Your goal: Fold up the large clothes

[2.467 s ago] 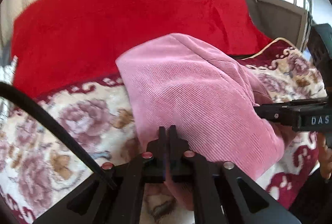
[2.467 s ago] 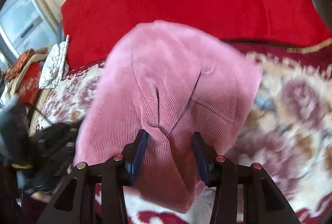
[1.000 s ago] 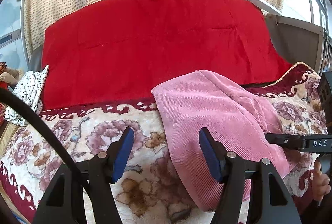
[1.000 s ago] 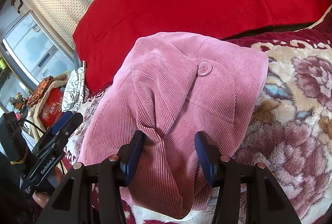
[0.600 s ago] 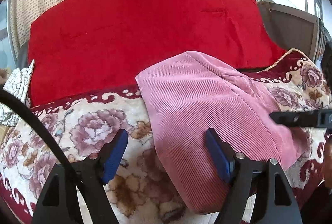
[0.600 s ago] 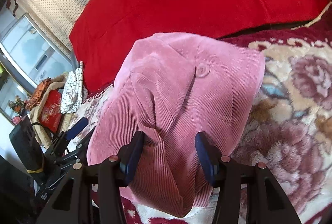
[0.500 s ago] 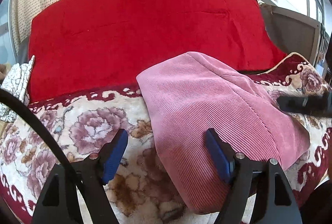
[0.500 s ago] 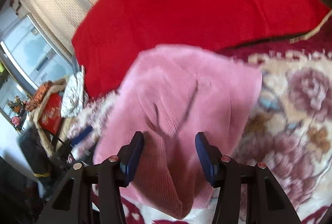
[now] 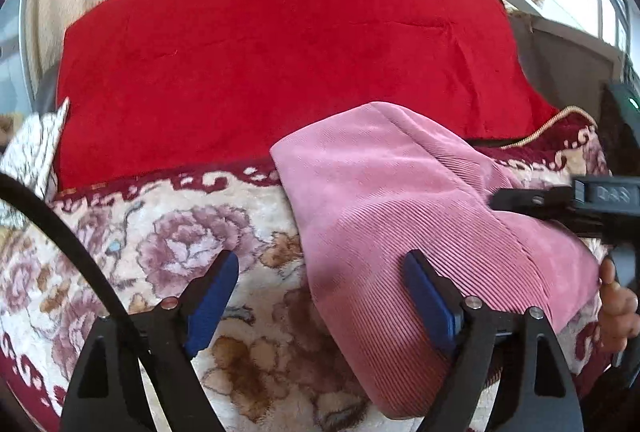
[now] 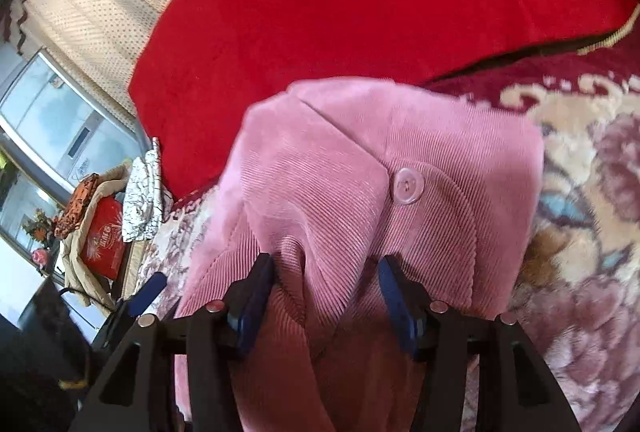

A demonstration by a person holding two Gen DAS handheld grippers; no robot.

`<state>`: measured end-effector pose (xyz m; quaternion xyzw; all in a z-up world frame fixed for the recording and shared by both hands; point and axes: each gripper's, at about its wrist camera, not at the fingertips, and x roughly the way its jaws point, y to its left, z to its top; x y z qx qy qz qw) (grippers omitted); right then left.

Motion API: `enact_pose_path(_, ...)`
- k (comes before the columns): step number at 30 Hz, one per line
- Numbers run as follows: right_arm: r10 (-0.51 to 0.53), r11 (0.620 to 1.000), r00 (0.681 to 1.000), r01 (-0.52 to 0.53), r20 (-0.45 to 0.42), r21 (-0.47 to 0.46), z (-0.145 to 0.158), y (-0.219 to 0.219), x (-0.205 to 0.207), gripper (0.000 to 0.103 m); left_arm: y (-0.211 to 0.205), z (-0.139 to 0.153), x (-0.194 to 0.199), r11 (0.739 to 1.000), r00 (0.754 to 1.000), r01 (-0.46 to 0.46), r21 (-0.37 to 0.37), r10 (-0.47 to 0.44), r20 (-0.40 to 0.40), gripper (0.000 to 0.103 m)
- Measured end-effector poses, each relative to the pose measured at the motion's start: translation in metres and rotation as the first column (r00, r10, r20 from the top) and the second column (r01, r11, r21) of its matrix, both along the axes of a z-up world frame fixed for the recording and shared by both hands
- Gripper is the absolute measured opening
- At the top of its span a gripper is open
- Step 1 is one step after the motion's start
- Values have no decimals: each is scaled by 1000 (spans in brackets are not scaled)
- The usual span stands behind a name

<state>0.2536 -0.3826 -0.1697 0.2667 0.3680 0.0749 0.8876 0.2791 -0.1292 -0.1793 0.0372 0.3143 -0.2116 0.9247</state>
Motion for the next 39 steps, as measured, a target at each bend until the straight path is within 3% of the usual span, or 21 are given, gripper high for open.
enact_pose_path(4,-18,998,999,16,31,56,8,-18,-14,59,30,3,15,987,996,-52,-155,39,-82,85)
enact_pose_path(6,-64,995,996,60,57,82,14,-34,-23,74,48,3,23,965,990,-76,-249,43,-135,85)
enact_pose_path(9,-109,987,992,100,65,127,15,-58,-34,80,58,0,30,943,983,-73,-324,13,-184,85)
enact_pose_path(15,-82,976,996,88,-41,198,-3,-83,-32,80,45,-13,42,919,954,-37,-391,-85,-288,85)
enact_pose_path(21,64,979,987,-35,-144,199,-27,-51,-11,80,26,-31,54,897,901,-26,-441,-170,-398,85)
enact_pose_path(23,86,975,984,-50,-159,219,-37,-43,-4,87,23,-34,57,889,896,-31,-456,-178,-408,87)
enact_pose_path(26,100,955,985,-56,-139,292,-49,-41,7,94,25,-39,62,862,876,-41,-505,-213,-434,87)
enact_pose_path(29,115,941,987,-73,-111,332,-52,-40,15,95,21,-47,69,840,853,-40,-542,-254,-456,87)
enact_pose_path(34,117,933,990,-82,-79,351,-56,-30,30,92,12,-46,69,831,861,-16,-556,-271,-430,86)
enact_pose_path(36,111,929,992,-82,-61,362,-53,-28,30,81,10,-41,67,831,876,-1,-556,-268,-401,74)
enact_pose_path(38,106,929,994,-85,-38,360,-49,-24,27,71,7,-31,62,840,901,34,-541,-261,-348,47)
enact_pose_path(39,110,936,994,-97,-21,340,-44,-19,25,65,4,-24,57,851,915,61,-521,-257,-311,45)
